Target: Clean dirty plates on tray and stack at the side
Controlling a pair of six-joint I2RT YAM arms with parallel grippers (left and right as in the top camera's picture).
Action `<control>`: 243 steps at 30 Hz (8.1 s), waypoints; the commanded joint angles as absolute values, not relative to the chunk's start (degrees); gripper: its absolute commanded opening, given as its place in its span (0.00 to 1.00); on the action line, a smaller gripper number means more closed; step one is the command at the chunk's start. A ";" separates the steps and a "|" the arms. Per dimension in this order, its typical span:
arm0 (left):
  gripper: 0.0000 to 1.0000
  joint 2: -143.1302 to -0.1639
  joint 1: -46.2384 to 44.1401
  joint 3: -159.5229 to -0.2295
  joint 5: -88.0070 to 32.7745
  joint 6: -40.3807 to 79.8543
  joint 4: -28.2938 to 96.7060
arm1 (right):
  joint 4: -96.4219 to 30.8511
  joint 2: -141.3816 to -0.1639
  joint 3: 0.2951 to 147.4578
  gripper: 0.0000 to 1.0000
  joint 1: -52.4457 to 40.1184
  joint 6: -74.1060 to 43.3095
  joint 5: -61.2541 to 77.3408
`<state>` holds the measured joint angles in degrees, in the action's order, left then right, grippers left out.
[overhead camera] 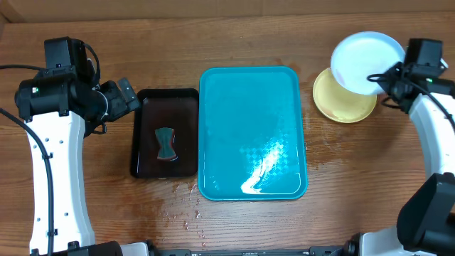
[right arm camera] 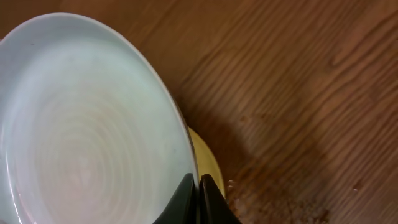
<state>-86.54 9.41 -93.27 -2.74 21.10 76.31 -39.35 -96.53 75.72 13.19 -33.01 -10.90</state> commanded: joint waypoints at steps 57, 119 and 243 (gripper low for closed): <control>1.00 -86.89 9.34 -94.24 -2.35 21.43 76.25 | -48.31 -104.07 75.37 1.00 11.86 -20.32 15.11; 1.00 -86.89 9.34 -94.24 -2.35 21.43 76.25 | -46.13 -104.05 75.46 1.00 11.99 -20.29 17.12; 1.00 -86.89 9.34 -94.24 -2.35 21.43 76.25 | 20.64 -0.21 8.71 1.00 -11.05 -7.44 -1.61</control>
<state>-86.59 9.41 -93.27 -2.74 21.10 76.29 18.48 -0.84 11.31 -11.60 -7.46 -2.22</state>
